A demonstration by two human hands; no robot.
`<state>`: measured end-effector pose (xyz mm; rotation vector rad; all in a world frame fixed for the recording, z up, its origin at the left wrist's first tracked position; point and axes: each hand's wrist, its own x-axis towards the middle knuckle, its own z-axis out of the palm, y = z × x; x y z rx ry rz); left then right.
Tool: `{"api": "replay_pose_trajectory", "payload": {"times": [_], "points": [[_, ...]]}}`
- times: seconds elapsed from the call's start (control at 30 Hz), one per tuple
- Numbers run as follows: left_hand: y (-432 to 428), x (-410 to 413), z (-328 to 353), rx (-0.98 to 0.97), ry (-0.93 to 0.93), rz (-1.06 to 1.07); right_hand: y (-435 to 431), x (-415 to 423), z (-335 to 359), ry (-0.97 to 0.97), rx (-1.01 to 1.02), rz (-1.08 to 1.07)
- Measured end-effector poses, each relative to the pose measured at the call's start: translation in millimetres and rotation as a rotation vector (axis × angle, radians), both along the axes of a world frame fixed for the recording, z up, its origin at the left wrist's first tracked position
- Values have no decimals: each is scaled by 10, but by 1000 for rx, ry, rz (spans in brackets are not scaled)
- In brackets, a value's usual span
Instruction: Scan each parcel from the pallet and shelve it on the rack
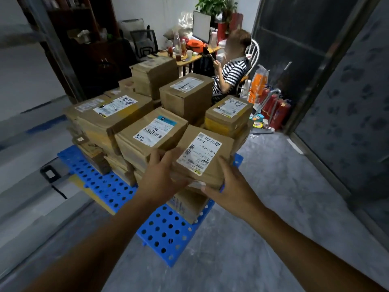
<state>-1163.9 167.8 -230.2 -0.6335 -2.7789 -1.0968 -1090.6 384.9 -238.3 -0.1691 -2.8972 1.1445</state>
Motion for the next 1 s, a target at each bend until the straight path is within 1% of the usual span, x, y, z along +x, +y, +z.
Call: {"api": "replay_pose_trajectory", "payload": {"times": [0.13,0.23,0.3,0.5,0.57,0.63,0.8,1.0], "points": [[33,45,-152,152,-53,-56,62,72,-42,107,-98,-58],[102,184,-227,274,-70,-59,135,174,-5,187,-111,-50],[133,319,-235,331,-71,-49,190,270,49,220,-112,0],[113,846,-38,440,37,6,257,580,269,288,-135,188],[50,1063,14,471,29,31,241,655,325,296,-116,247],[-62,1287,20,540,-3,39,172,700,380,299,-100,314],[-543,1826,-73,669,-9,210,-349,764,400,270,-119,531],[-1419,2178,-156,674,109,479,-1340,636,385,238,-51,759]]}}
